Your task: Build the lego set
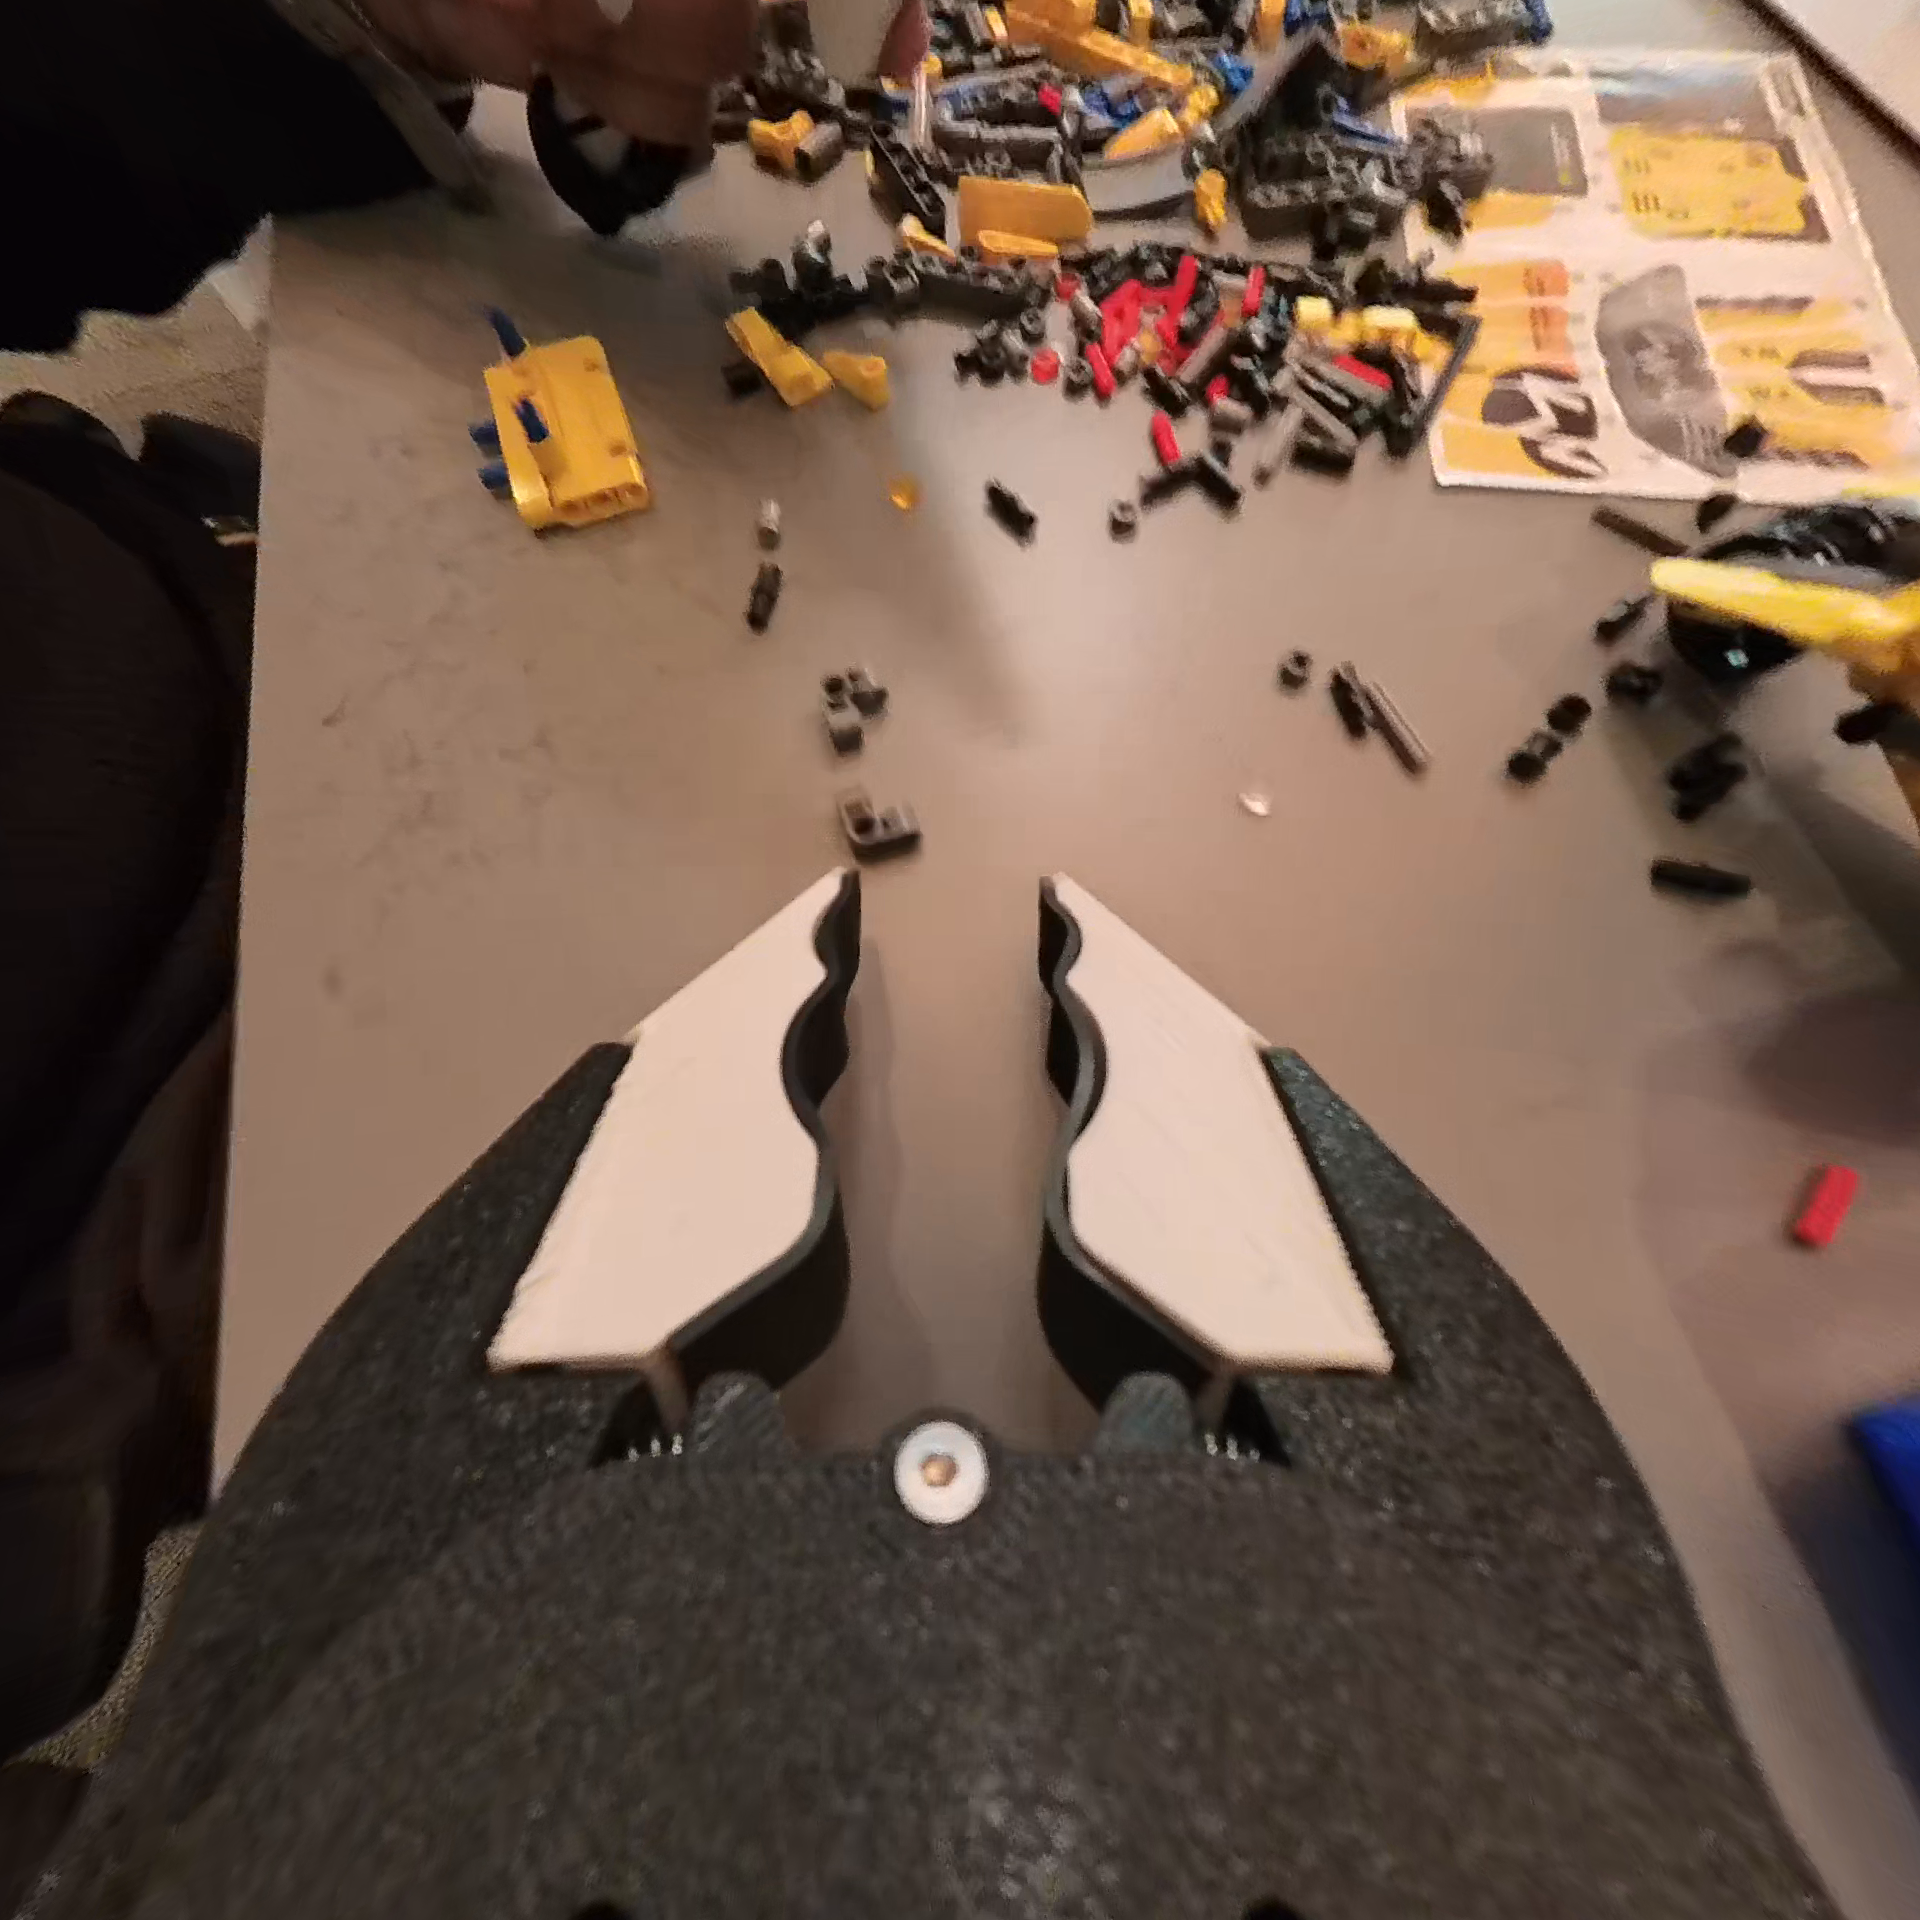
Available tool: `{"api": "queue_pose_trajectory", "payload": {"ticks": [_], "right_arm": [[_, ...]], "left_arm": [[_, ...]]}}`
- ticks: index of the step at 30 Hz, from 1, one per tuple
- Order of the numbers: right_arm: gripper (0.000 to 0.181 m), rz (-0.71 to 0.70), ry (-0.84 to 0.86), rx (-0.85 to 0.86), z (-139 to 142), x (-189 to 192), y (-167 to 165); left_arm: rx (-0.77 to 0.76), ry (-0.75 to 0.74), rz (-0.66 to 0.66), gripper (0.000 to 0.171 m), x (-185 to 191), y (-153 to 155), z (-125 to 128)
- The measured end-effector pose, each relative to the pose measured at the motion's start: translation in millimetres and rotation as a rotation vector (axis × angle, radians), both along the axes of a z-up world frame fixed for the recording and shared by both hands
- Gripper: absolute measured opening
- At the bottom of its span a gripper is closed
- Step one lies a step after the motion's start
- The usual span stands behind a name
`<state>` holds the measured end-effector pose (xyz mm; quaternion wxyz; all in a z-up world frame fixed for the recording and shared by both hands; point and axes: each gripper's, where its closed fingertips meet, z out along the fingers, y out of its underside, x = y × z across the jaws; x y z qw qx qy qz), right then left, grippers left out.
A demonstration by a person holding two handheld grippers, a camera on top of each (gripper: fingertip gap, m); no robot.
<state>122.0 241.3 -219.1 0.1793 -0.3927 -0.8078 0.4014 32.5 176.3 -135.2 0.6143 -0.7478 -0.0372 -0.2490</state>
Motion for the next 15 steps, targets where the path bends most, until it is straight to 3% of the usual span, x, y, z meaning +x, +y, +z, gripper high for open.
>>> {"api": "queue_pose_trajectory", "payload": {"ticks": [8, 10, 12, 15], "right_arm": [[0.033, -0.054, 0.105, -0.156, 27, -16, -43], [0.032, -0.148, 0.177, -0.192, 39, -20, -37], [0.020, -0.199, 0.293, -0.228, 57, -18, -41], [0.013, -0.263, 0.438, -0.219, 74, -4, -48]], "left_arm": [[0.099, 0.066, -0.015, 0.041, 15, -13, 23], [0.148, 0.086, -0.018, 0.041, 17, -14, 28], [0.158, 0.108, -0.063, 0.040, 23, -19, 28], [0.218, 0.141, -0.090, 0.028, 31, -32, 30]]}}
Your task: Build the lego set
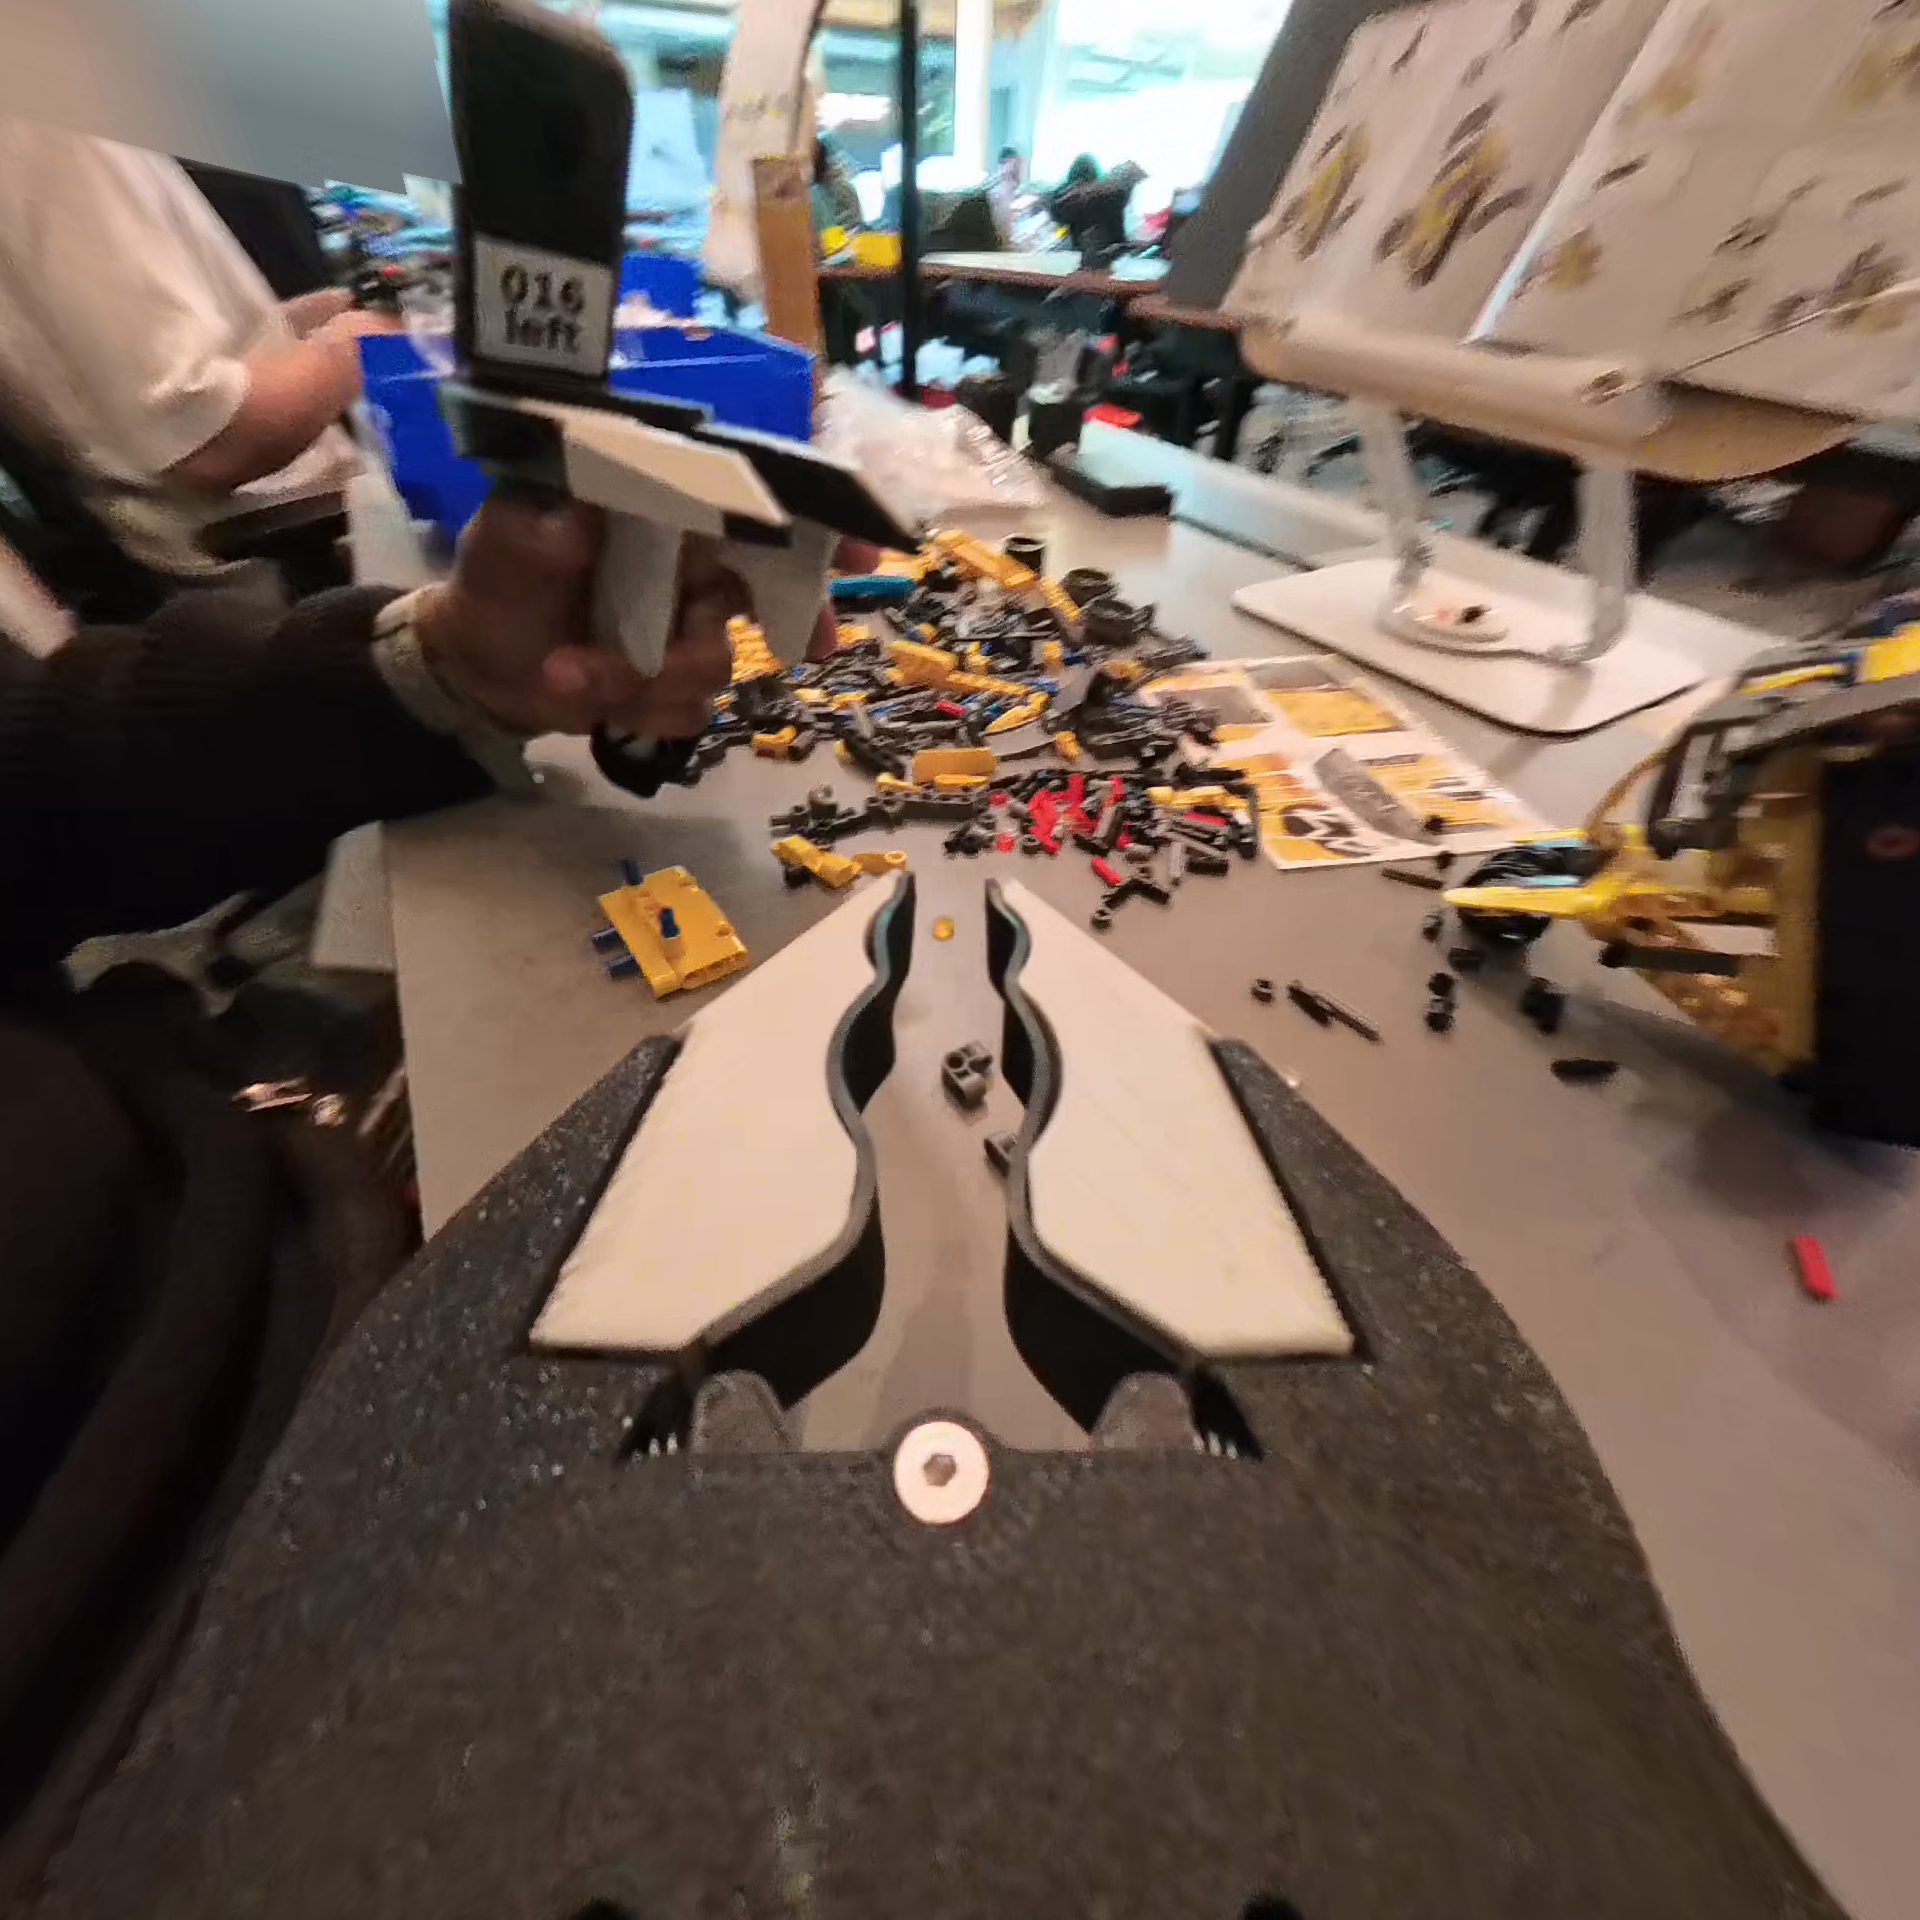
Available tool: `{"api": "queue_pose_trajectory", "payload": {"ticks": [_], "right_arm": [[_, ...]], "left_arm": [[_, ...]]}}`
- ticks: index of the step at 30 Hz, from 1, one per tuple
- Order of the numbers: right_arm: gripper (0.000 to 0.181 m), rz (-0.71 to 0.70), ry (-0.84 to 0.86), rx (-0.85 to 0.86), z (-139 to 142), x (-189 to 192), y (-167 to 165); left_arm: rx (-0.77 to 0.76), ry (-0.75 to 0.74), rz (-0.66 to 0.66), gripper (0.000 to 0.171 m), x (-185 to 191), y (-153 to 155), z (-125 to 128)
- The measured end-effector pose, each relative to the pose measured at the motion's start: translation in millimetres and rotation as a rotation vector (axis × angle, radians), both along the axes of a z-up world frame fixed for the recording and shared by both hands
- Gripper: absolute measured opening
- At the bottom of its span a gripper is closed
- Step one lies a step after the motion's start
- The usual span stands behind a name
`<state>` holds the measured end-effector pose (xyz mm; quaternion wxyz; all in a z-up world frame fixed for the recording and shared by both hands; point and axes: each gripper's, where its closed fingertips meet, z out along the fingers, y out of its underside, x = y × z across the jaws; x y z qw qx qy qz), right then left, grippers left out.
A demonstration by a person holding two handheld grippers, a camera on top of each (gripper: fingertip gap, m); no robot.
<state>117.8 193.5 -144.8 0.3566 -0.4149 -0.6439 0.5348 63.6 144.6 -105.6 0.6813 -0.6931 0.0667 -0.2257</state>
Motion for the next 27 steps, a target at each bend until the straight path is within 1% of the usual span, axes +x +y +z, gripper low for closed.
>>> {"api": "queue_pose_trajectory", "payload": {"ticks": [2, 4, 5, 7, 10, 13, 14, 15, 18, 19, 21, 22, 25, 27], "right_arm": [[0.012, -0.134, 0.024, 0.038, -1, 10, 11], [0.013, -0.297, -0.020, 0.073, -9, 19, 30], [0.016, -0.341, -0.066, 0.085, -16, 24, 36], [0.026, -0.389, -0.178, 0.105, -32, 30, 42], [0.033, -0.395, -0.287, 0.133, -49, 28, 42], [0.048, -0.370, -0.472, 0.207, -80, 22, 38], [0.045, -0.350, -0.509, 0.233, -86, 19, 33], [0.047, -0.326, -0.490, 0.236, -83, 14, 27], [0.035, -0.282, -0.378, 0.213, -66, -1, 15], [0.035, -0.276, -0.384, 0.212, -67, -4, 15], [0.041, -0.274, -0.474, 0.226, -81, -8, 18], [0.041, -0.263, -0.513, 0.231, -87, -9, 19], [0.040, -0.229, -0.469, 0.201, -79, -13, 18], [0.041, -0.183, -0.467, 0.119, -75, -12, 16]], "left_arm": [[0.019, 0.003, -0.015, 0.030, 7, -9, -2], [0.039, 0.010, -0.023, 0.040, 15, -16, -2], [0.041, 0.021, -0.013, 0.048, 16, -18, -4], [0.032, 0.049, 0.003, 0.056, 18, -19, -9], [0.028, 0.090, 0.046, 0.055, 15, -17, -13], [0.004, 0.103, 0.103, 0.055, 5, -11, -17], [-0.007, 0.107, 0.128, 0.055, 1, -9, -18], [-0.011, 0.108, 0.146, 0.055, -3, -8, -19], [-0.028, 0.087, 0.171, 0.054, -9, -6, -21], [-0.032, 0.076, 0.170, 0.054, -9, -6, -21], [-0.032, 0.050, 0.173, 0.052, -12, -7, -20], [-0.033, 0.036, 0.168, 0.052, -12, -7, -20], [-0.036, 0.000, 0.150, 0.052, -12, -9, -19], [-0.033, -0.008, 0.145, 0.050, -12, -10, -19]]}}
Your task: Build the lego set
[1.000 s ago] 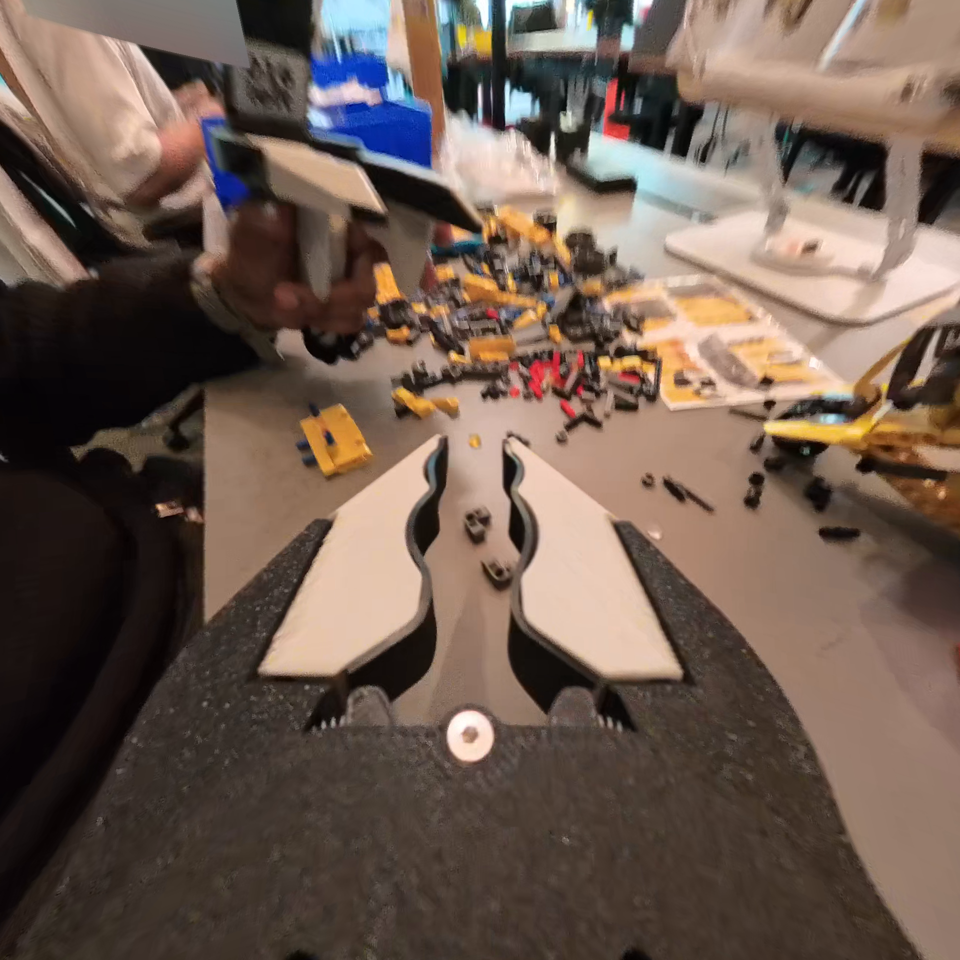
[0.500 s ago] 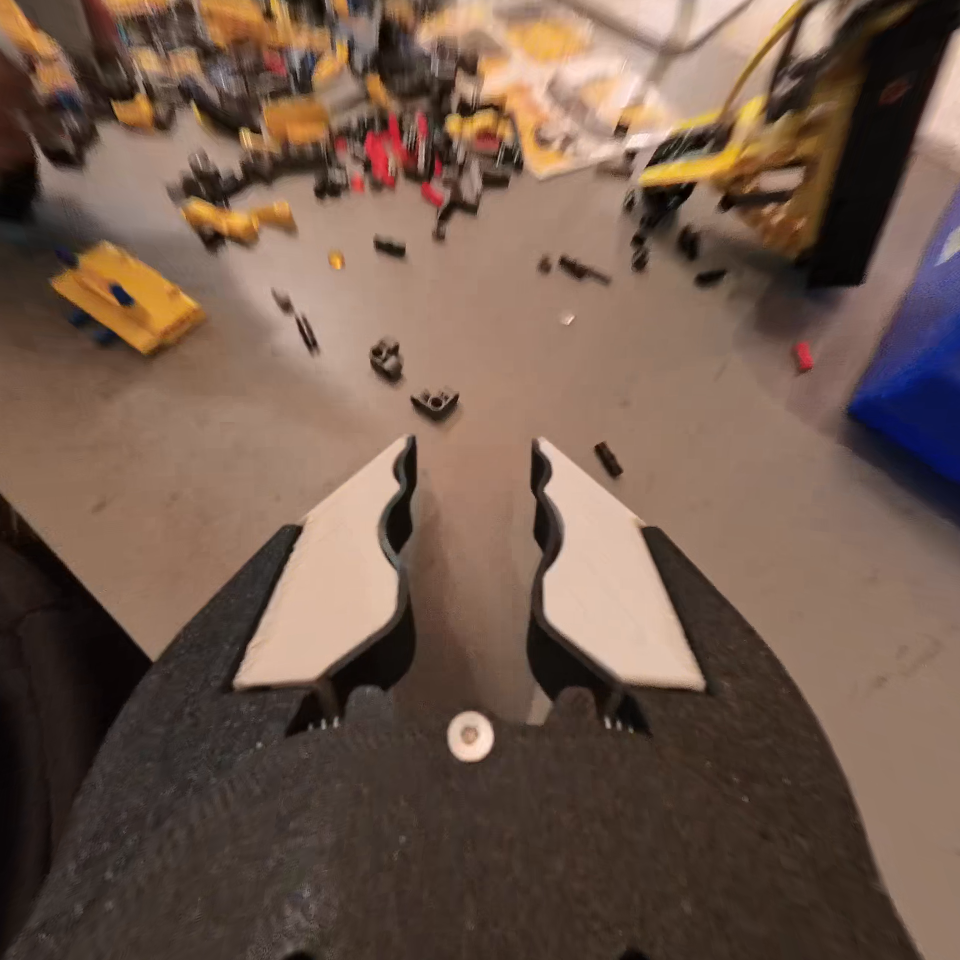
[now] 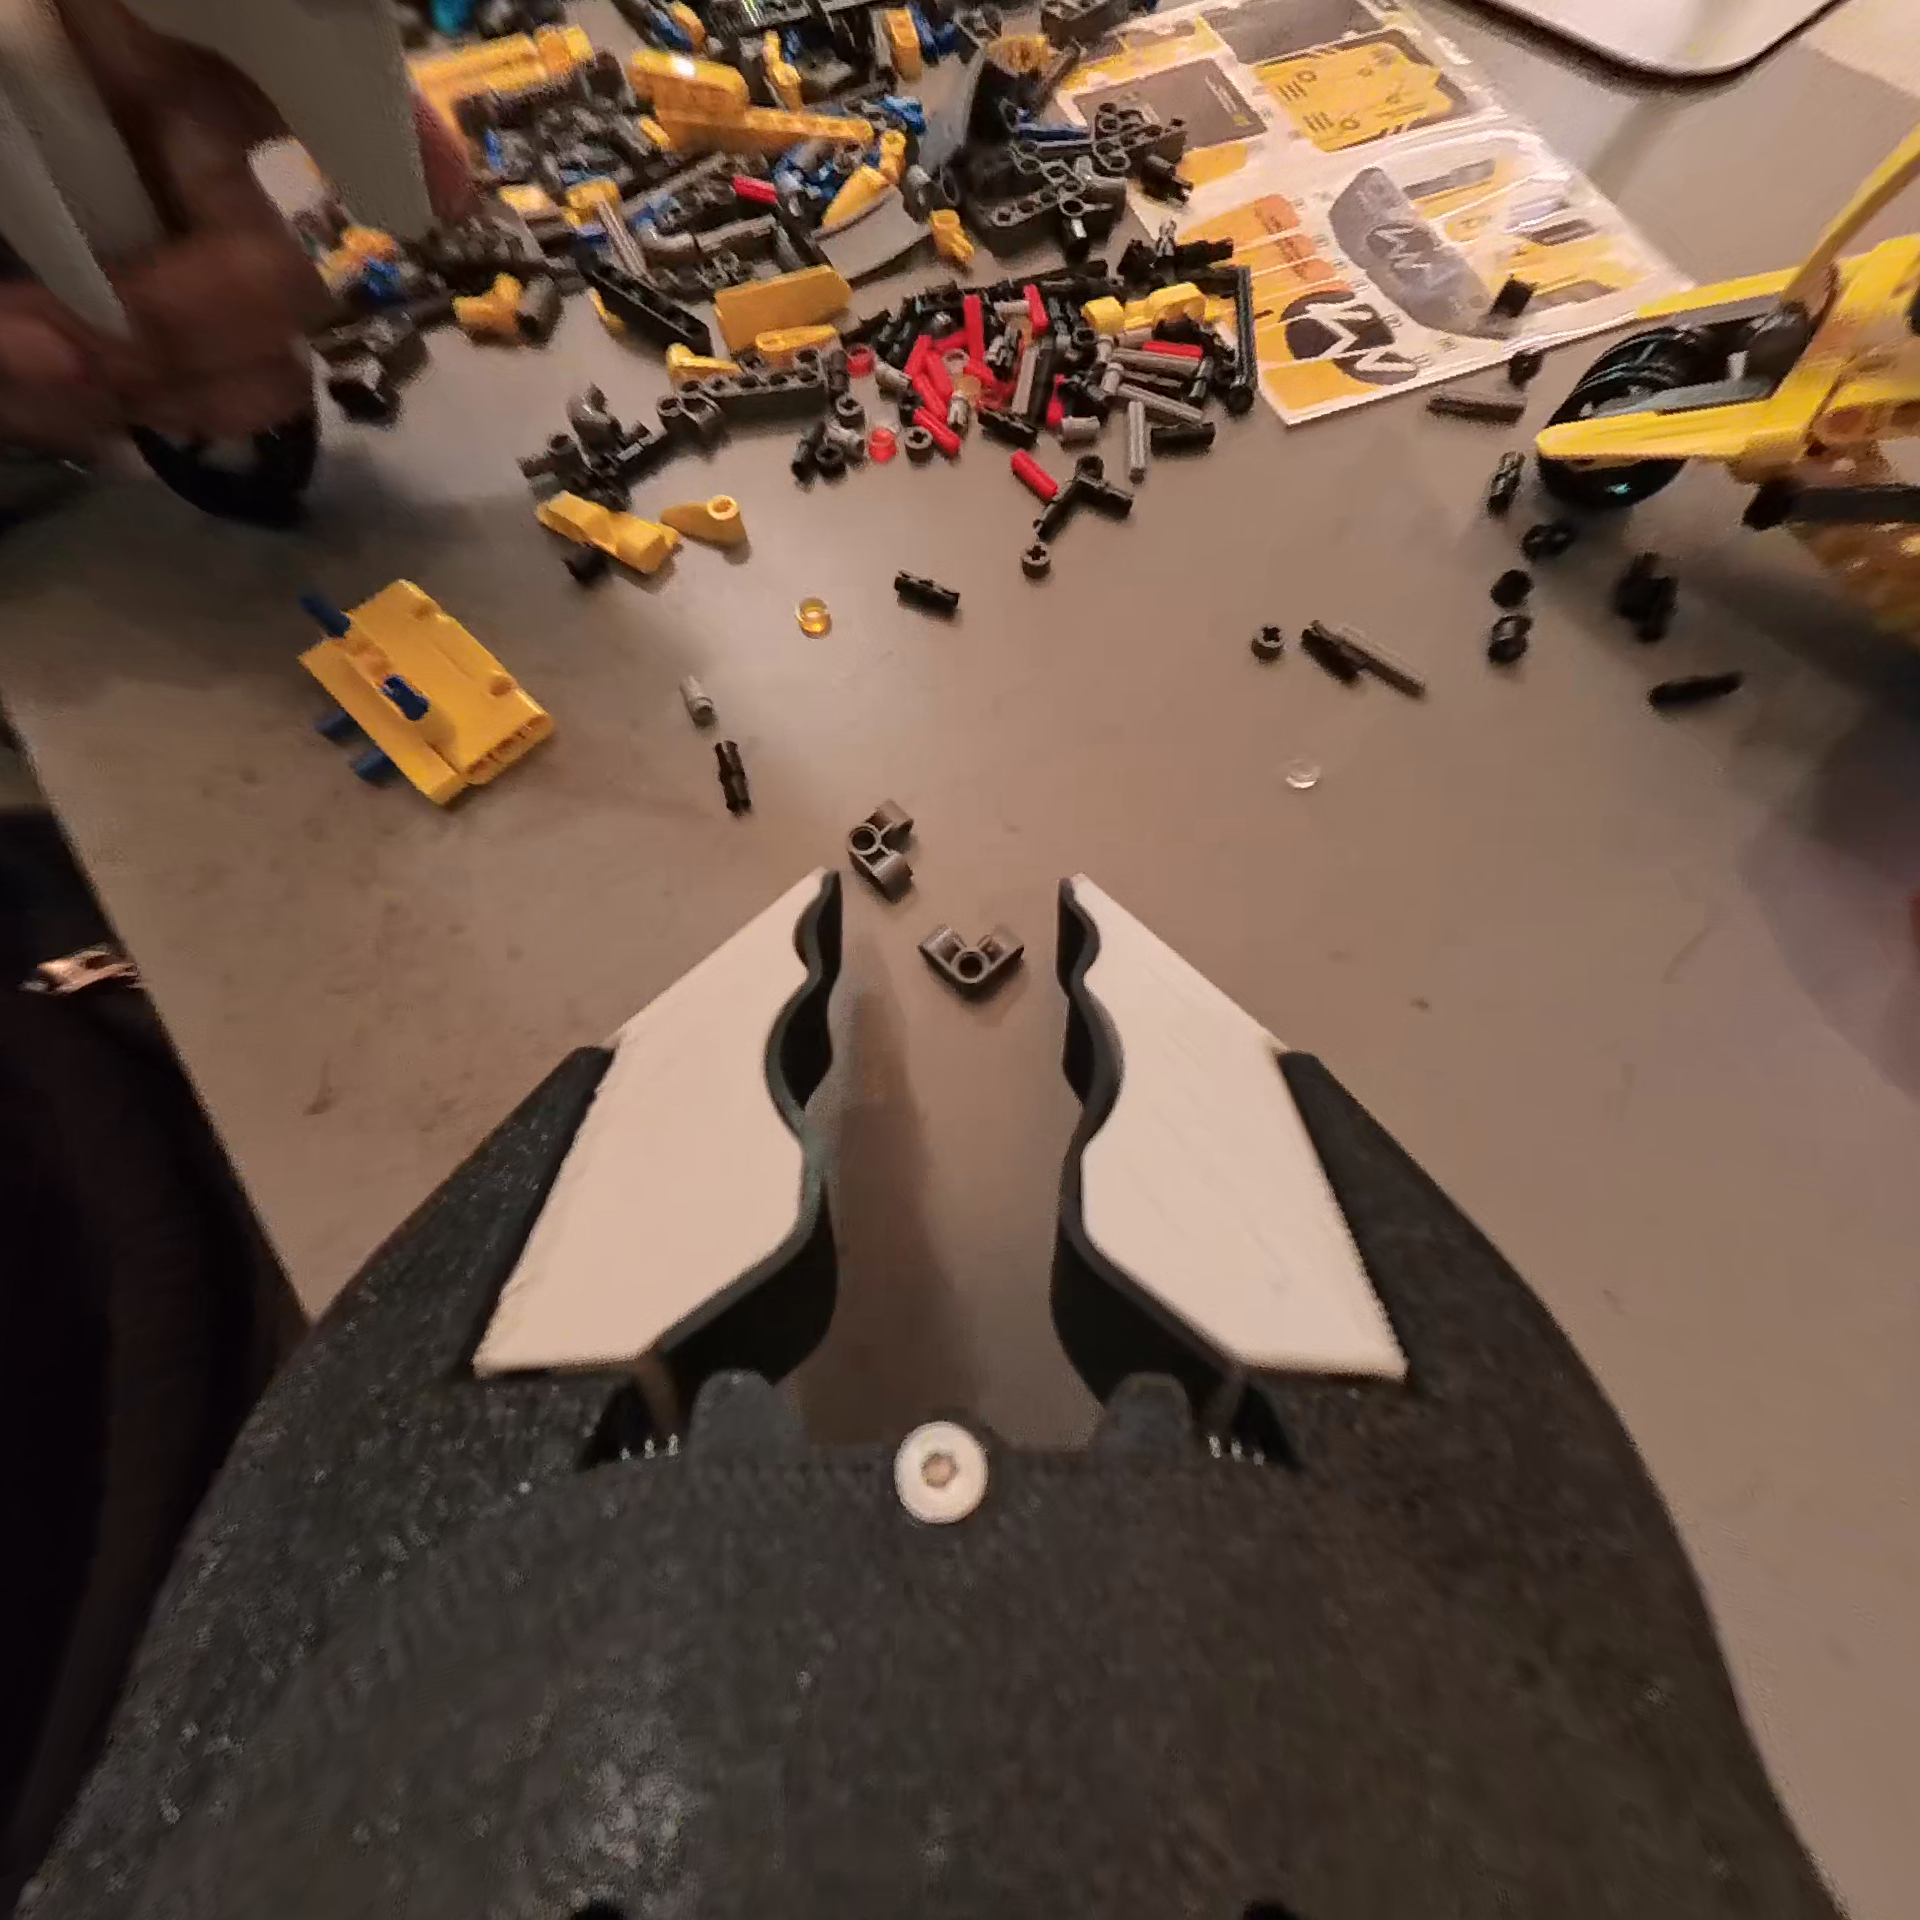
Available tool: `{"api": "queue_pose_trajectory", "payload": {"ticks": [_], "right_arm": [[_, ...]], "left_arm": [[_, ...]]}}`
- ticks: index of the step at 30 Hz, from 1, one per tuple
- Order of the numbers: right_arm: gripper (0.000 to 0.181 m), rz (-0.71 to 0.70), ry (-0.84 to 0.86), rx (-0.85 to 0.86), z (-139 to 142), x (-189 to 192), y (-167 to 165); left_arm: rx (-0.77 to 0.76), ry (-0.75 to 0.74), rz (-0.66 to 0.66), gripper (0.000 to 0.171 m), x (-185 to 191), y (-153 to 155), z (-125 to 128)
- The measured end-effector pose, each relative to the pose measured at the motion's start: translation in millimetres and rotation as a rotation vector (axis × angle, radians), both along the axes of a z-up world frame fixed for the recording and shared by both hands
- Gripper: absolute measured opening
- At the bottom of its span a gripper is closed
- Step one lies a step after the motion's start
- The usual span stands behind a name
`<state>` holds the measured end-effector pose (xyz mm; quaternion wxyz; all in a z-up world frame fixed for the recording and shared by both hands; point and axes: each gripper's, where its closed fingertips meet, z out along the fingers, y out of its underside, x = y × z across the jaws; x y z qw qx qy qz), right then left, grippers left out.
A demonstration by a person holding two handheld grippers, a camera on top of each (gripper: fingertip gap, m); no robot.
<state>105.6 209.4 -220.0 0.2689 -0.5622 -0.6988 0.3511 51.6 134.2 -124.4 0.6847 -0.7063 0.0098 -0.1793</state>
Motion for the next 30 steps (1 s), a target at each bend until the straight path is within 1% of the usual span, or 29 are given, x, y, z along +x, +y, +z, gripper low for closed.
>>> {"api": "queue_pose_trajectory", "payload": {"ticks": [3, 6, 10, 15, 20, 24, 27, 30], "right_arm": [[0.039, 0.025, 0.017, -0.089, 6, 2, -2], [0.034, 0.005, 0.033, -0.024, 6, 4, 0], [0.033, -0.019, -0.066, 0.105, -13, 8, 6], [0.032, 0.000, -0.063, 0.101, -13, 9, 3], [0.027, 0.012, -0.064, 0.122, -14, 9, 1], [0.021, 0.018, -0.074, 0.095, -14, 9, 0], [0.021, -0.004, -0.082, 0.059, -14, 8, 5], [0.021, 0.027, -0.091, 0.004, -13, 16, 9]], "left_arm": [[0.011, 0.026, 0.006, 0.044, 1, -1, 1], [0.010, 0.047, -0.011, 0.044, 6, -1, 0], [0.014, 0.041, -0.008, 0.044, 6, -1, 1], [0.009, 0.022, -0.008, 0.044, 4, -1, 1], [-0.003, 0.023, -0.014, 0.044, 5, 1, -1], [-0.006, 0.031, -0.021, 0.044, 7, 1, -1], [0.002, 0.030, -0.019, 0.044, 6, 0, 0], [0.007, 0.009, -0.019, 0.044, 5, -1, 1]]}}
